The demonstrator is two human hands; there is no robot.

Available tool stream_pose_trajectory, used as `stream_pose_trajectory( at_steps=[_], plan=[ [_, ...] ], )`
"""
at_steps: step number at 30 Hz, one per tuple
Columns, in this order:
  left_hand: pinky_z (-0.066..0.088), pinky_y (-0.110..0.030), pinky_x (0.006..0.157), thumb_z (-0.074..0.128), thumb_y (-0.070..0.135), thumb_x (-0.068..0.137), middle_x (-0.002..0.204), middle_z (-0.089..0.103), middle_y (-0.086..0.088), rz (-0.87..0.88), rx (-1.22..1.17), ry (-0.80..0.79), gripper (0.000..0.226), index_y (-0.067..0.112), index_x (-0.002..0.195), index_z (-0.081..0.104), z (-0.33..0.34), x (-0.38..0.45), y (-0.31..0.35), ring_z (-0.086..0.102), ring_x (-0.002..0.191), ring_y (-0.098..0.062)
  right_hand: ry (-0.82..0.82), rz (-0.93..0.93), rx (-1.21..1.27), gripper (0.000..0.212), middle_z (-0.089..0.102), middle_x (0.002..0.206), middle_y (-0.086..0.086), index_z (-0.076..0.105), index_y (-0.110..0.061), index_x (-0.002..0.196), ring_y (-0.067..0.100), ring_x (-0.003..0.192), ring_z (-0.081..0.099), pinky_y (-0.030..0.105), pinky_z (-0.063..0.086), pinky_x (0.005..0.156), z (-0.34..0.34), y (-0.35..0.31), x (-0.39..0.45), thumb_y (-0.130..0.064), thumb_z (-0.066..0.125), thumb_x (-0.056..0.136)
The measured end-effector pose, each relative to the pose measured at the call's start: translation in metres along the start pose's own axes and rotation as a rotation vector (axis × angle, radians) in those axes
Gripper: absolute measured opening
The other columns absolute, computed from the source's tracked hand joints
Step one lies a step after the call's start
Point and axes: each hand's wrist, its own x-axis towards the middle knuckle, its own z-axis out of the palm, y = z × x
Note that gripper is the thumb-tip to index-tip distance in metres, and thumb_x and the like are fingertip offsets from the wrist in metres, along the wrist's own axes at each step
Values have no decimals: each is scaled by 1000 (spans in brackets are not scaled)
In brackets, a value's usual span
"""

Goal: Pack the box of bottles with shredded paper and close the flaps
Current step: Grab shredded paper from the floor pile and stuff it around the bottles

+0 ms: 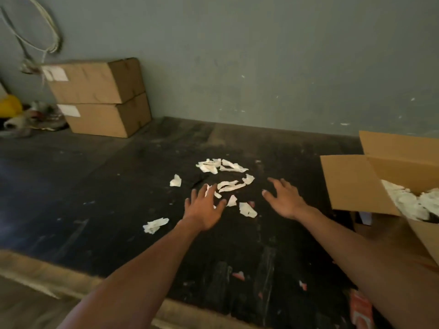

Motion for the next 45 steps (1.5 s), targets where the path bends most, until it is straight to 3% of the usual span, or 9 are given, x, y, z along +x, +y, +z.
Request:
stream_pose_trajectory(
  at_steps=[8, 14, 22, 30, 33, 39, 45],
  plan=[
    [3, -69, 114, 40, 85, 76, 161, -24, -11, -416, -51, -147, 108, 34, 153, -16, 40, -53, -126, -15, 144, -50, -166, 91, 49, 76, -7, 162, 11, -8, -45, 149, 38, 147, -6, 56, 10, 117, 110, -14, -10, -61, 40, 92],
    [-1, -69, 113, 36, 100, 55, 156, -36, -10, -493, -36, -158, 130, 36, 145, -34, 67, -30, -152, -20, 142, -52, -165, 154, 1, 80, -19, 160, 9, -15, -41, 148, 36, 147, -12, 58, 8, 117, 158, -13, 20, -67, 34, 91],
    [-8, -67, 114, 23, 107, 42, 156, -36, -12, -305, 111, -207, 139, 33, 144, -37, 82, 71, -145, -27, 143, -45, -144, 120, -81, 81, -25, 158, 10, -23, -43, 145, 30, 146, -20, 55, -8, 115, 184, -14, 102, -74, 25, 87],
    [-7, -67, 114, 22, 105, 48, 156, -36, -9, -176, 189, -222, 133, 34, 145, -34, 93, 162, -124, -32, 141, -41, -152, 21, -200, 71, -28, 157, 11, -30, -44, 139, 26, 143, -26, 58, -5, 117, 186, -20, 175, -69, 17, 91],
    [-5, -68, 114, 22, 106, 47, 154, -40, -9, -131, 240, -196, 134, 34, 144, -36, 87, 196, -130, -35, 140, -41, -126, 13, -175, 81, -32, 155, 7, -30, -47, 140, 27, 142, -30, 63, -7, 114, 181, -21, 203, -75, 23, 86],
    [-7, -74, 109, 25, 107, 42, 150, -47, -7, -10, 337, -179, 138, 37, 142, -38, 69, 253, -156, -41, 134, -46, -114, 65, -173, 113, -46, 148, 3, -39, -50, 133, 32, 137, -37, 72, -9, 107, 165, -16, 262, -99, 28, 57],
    [-8, -71, 111, 36, 105, 42, 146, -51, -5, 163, 393, -223, 141, 38, 140, -40, 57, 308, -175, -40, 135, -46, -116, -57, -222, 117, -45, 149, 2, -35, -52, 135, 33, 138, -36, 73, -9, 107, 155, -22, 324, -99, 33, 52]
  ],
)
